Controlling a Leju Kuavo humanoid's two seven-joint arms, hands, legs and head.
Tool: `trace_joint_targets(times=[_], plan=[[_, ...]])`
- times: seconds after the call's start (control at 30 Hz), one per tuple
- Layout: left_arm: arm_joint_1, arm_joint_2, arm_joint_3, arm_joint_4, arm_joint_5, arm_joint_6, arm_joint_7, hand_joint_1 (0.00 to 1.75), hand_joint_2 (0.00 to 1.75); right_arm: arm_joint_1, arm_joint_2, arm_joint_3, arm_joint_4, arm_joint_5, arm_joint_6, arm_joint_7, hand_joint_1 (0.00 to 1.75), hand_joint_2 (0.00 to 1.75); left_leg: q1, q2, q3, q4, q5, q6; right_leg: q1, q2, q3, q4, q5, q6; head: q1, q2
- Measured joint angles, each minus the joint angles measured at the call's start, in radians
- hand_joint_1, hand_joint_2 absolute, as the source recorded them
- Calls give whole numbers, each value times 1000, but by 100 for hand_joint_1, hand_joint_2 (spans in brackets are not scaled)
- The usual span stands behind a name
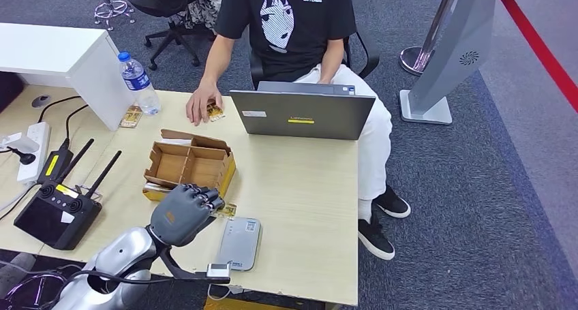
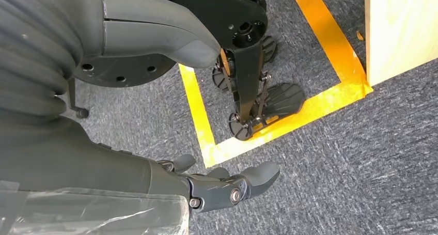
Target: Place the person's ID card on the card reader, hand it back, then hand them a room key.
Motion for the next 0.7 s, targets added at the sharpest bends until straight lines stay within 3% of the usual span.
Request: trace_joint_targets(times=[0.7], plan=[[-12, 2, -80, 160, -5, -13, 6, 175, 175, 0, 0, 0, 1, 19, 11, -1, 0, 175, 0, 0, 0, 0, 0, 0, 0, 0, 0, 0, 0, 0, 0, 0]])
